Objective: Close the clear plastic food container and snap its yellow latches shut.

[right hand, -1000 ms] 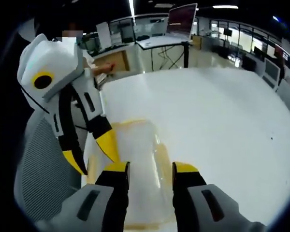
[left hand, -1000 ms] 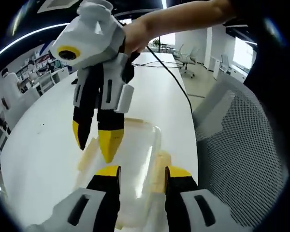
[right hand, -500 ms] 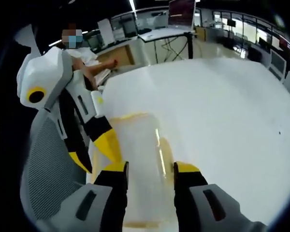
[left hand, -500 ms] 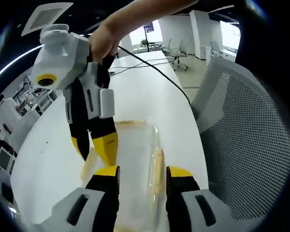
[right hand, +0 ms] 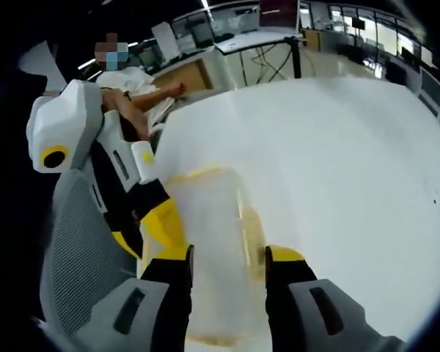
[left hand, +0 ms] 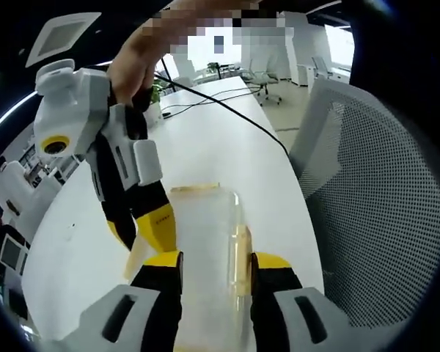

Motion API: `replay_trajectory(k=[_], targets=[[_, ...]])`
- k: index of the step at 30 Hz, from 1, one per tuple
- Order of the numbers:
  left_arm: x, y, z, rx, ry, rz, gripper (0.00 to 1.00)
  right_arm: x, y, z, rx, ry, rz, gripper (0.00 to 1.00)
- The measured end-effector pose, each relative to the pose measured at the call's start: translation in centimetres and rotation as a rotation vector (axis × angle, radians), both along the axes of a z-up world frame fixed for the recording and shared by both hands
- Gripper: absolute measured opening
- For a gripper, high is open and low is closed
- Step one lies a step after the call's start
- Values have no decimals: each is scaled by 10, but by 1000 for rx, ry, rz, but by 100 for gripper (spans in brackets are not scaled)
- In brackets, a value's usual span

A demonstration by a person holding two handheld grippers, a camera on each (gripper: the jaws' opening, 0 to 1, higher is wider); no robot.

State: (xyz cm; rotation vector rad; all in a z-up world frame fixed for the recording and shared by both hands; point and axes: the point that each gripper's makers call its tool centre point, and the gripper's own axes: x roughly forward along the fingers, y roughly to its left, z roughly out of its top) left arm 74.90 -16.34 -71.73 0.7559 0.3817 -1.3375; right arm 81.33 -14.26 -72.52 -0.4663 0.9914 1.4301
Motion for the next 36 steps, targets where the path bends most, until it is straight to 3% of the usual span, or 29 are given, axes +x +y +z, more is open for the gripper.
replay_trajectory(k=[17, 27, 32, 33, 36], targets=[[-1, -3, -2, 13, -28, -27, 29, -2, 2, -4, -68, 55, 62, 35], [-1, -2, -6, 48, -41, -35, 27, -5, 2, -6, -148, 47, 105, 32], [1, -3, -6, 47, -71, -31, 25, -4, 4, -7, -143, 60, 110, 28], [2, 3, -8, 45, -62, 12, 24, -2, 6, -4, -134, 61, 109, 28], [7, 2, -8, 43, -75, -2, 24, 1, 3, -2, -133, 55, 106, 29]])
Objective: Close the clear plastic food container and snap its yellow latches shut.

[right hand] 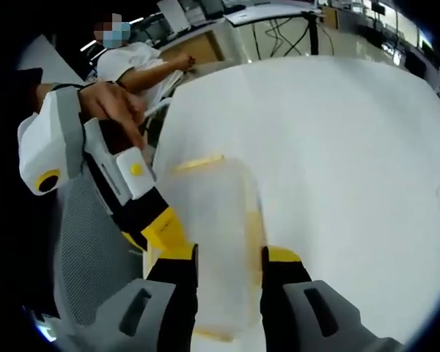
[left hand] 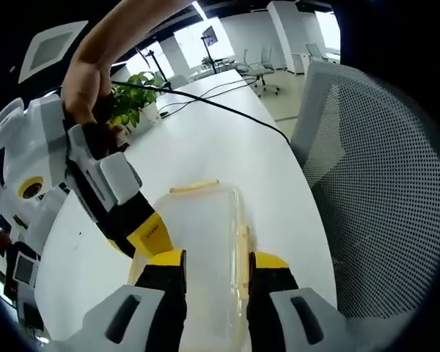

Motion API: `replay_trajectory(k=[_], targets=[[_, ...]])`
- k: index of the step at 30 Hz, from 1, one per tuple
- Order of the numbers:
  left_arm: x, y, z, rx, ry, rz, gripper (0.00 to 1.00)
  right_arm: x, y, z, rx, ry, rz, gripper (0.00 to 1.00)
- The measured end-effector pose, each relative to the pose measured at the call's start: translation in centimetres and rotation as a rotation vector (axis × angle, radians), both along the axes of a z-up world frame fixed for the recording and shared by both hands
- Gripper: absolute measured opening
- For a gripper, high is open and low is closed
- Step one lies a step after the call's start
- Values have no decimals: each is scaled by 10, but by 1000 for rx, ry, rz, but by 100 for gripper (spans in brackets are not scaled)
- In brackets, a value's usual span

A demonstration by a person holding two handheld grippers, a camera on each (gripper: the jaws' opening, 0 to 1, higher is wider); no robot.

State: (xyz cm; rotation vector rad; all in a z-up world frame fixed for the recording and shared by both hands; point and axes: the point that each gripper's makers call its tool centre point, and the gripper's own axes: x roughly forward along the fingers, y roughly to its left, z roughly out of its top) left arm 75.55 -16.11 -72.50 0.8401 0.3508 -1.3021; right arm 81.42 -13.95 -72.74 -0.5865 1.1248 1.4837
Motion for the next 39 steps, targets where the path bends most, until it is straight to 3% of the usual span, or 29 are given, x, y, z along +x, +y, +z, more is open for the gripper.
replay_trajectory(k=[23, 39], targets=[[-4, -6, 5, -20, 10, -13, 28, -7, -5, 1, 29, -28, -16, 32], [-4, -5, 7, -55, 42, 43, 28, -6, -3, 2, 45, -55, -44, 32]])
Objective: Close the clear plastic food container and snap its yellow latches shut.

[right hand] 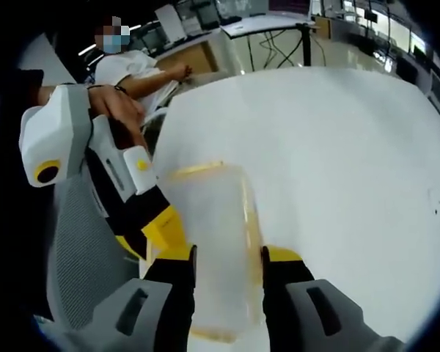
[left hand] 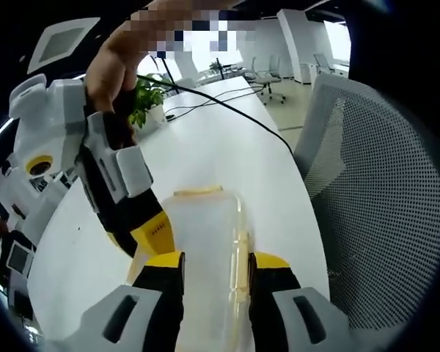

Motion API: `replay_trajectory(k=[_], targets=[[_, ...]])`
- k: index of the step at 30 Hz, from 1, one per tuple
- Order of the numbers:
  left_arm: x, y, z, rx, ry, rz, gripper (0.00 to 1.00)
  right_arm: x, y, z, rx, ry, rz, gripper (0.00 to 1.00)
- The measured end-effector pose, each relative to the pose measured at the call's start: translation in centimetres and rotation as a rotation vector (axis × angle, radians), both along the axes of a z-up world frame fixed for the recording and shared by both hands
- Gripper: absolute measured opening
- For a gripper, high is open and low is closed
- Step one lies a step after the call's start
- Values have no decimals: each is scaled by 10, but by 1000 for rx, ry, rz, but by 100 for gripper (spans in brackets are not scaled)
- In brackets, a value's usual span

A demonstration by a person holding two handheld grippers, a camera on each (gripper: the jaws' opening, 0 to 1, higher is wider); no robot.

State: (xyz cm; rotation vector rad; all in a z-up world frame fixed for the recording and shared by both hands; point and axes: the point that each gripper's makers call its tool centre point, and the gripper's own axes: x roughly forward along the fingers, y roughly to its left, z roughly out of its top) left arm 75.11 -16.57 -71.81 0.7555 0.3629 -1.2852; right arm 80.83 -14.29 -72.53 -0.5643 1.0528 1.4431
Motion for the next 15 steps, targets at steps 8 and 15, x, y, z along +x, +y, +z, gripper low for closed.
replay_trajectory(k=[8, 15], targets=[[2, 9, 9, -37, 11, 39, 29, 1, 0, 1, 16, 2, -53, 33], [6, 17, 20, -70, 22, 89, 32, 8, -1, 5, 49, -42, -98, 40]])
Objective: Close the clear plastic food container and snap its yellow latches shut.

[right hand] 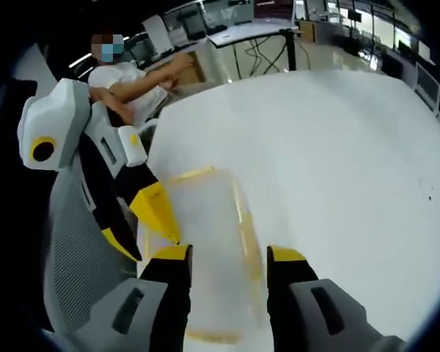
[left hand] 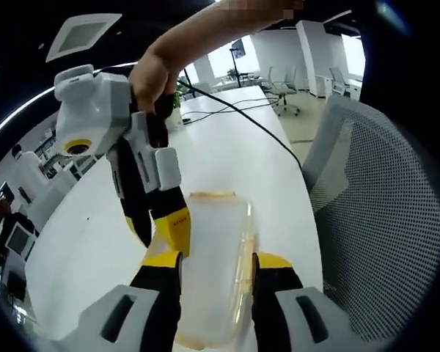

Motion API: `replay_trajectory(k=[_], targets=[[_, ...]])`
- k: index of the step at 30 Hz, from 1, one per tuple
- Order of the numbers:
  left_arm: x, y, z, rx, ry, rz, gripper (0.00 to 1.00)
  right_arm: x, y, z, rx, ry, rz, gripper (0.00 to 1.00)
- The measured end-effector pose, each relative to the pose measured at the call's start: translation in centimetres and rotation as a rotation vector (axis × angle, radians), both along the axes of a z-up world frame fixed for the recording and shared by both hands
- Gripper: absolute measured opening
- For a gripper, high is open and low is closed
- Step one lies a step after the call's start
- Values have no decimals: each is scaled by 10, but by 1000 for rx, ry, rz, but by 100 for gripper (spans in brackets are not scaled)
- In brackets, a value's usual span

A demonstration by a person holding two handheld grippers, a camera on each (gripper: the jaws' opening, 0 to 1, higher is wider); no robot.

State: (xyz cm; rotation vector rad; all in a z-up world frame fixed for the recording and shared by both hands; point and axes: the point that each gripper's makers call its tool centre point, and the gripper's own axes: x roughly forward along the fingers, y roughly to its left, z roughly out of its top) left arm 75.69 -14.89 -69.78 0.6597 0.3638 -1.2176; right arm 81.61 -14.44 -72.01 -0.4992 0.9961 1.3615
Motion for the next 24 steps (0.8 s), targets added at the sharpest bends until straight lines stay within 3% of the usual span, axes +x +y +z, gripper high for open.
replay_trajectory(k=[7, 24], targets=[[4, 10, 8, -23, 23, 52, 37, 11, -6, 11, 32, -51, -55, 44], [17, 43, 8, -45, 104, 233, 59, 10, -35, 35, 95, -198, -174, 54]])
